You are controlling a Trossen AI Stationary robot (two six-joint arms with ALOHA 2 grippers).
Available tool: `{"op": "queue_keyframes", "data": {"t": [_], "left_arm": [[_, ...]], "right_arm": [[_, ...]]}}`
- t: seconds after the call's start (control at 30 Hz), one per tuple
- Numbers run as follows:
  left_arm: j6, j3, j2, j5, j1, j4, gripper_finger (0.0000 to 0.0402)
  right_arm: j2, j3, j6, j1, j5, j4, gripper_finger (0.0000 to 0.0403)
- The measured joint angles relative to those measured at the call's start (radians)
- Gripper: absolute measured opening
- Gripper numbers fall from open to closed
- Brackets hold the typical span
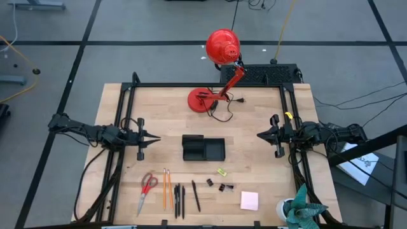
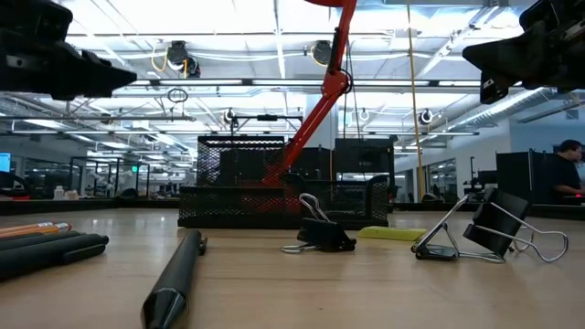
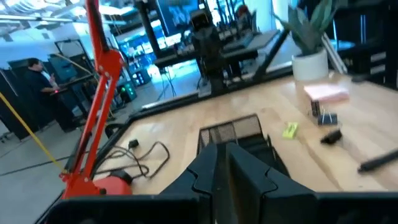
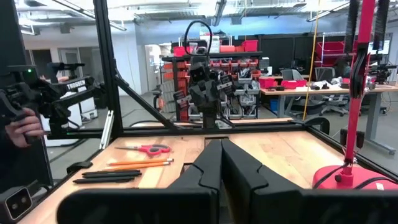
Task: Pick and place office supplies into organizer
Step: Put the black binder clip into the black mesh desk organizer
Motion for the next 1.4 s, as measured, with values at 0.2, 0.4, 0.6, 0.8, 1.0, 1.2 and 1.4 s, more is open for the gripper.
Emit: {"op": "queue_keyframes", "data": {"t": [0.2, 0.4, 0.6, 0.8, 1.0, 1.2, 1.4], "left_arm": [[-0.09, 0.0, 0.0, 0.004, -0.001, 0.149, 0.0042], [-0.132, 0.0, 0.0, 0.026, -0.001, 0.188, 0.0042], [0.016, 0.0, 0.007, 0.005, 0.0, 0.272, 0.0042], [0.004, 0.0, 0.008, -0.004, 0.0, 0.285, 0.0042], [-0.038, 0.0, 0.008, -0.065, 0.0, 0.287, 0.0042], [-0.066, 0.0, 0.008, -0.185, 0.0, 0.294, 0.0042], [-0.104, -0.001, 0.008, -0.172, 0.0, 0.364, 0.0042]], "right_arm": [[0.0, 0.0, -0.003, 0.0, 0.0, 0.005, 0.0004], [0.0, 0.0, -0.118, 0.0, 0.0, 0.023, 0.0004], [0.001, 0.0, -0.162, 0.0, 0.0, 0.024, 0.0004], [0.007, 0.0, -0.203, 0.0, 0.002, 0.027, 0.0004], [0.009, 0.0, -0.209, 0.0, 0.004, 0.062, 0.0004], [0.016, 0.0, -0.208, 0.001, 0.026, 0.09, 0.0004], [0.12, 0.002, -0.092, 0.025, 0.06, 0.182, 0.0017]]}}
